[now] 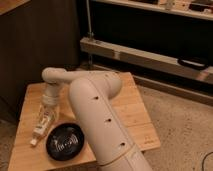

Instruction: Place the bottle in the ceramic bowl

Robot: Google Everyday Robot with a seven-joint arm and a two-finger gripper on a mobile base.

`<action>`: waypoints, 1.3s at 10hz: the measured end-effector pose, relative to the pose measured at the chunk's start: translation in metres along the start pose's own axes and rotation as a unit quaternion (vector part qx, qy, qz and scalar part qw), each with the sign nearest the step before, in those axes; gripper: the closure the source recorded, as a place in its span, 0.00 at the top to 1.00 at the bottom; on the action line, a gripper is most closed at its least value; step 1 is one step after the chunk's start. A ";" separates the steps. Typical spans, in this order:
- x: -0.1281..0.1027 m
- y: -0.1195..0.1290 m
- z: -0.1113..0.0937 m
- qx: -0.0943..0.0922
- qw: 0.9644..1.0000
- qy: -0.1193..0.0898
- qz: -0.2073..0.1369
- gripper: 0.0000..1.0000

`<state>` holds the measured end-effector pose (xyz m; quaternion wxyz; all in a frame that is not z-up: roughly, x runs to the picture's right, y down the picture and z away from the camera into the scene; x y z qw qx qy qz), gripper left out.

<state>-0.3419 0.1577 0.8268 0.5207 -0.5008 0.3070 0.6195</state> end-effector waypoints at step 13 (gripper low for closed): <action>-0.002 0.024 -0.008 0.030 0.999 -0.016 -0.010 0.00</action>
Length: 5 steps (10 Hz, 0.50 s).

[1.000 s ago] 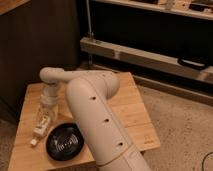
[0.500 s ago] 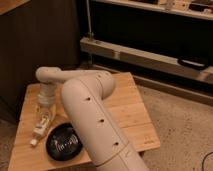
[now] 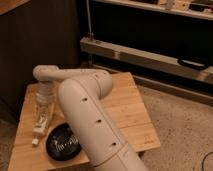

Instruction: Place the bottle in the ceramic bowl

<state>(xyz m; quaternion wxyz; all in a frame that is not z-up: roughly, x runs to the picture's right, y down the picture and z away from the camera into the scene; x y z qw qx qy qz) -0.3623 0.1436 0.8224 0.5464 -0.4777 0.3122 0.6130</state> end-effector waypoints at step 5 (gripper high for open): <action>-0.005 -0.005 -0.006 -0.003 1.000 0.002 -0.003 0.00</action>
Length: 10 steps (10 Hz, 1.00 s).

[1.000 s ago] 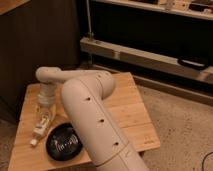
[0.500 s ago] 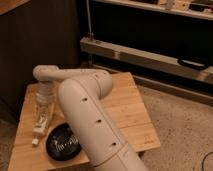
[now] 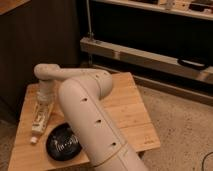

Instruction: Place the bottle in the ceramic bowl

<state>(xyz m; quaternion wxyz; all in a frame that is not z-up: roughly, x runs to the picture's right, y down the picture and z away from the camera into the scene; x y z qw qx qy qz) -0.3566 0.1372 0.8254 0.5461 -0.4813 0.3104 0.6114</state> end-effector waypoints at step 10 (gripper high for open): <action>0.000 -0.005 0.000 0.008 1.000 0.003 -0.003 0.76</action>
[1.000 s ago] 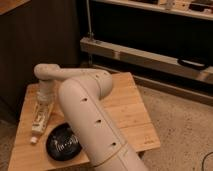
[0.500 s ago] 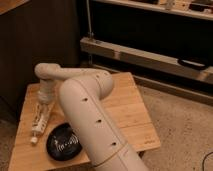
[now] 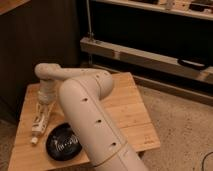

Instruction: Place the bottle in the ceramic bowl

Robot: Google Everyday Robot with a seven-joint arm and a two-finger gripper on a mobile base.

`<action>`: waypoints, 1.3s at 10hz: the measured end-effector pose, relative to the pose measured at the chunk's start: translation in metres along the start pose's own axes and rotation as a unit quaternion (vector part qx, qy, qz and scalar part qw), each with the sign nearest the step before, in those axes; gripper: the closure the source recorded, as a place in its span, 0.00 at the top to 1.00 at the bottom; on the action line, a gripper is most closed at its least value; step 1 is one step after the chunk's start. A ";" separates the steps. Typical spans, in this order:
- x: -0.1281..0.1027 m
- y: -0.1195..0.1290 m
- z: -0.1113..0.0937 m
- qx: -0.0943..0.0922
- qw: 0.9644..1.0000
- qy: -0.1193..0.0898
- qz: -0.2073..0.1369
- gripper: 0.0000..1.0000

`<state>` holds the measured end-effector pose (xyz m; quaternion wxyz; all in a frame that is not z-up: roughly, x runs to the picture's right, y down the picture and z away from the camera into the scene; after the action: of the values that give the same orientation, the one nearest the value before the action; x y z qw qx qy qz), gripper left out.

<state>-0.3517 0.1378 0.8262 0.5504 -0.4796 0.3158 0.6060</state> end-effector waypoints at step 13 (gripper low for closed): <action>0.005 0.003 -0.006 -0.009 1.000 -0.014 0.005 0.80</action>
<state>-0.3531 0.1335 0.8194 0.5474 -0.4743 0.3050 0.6183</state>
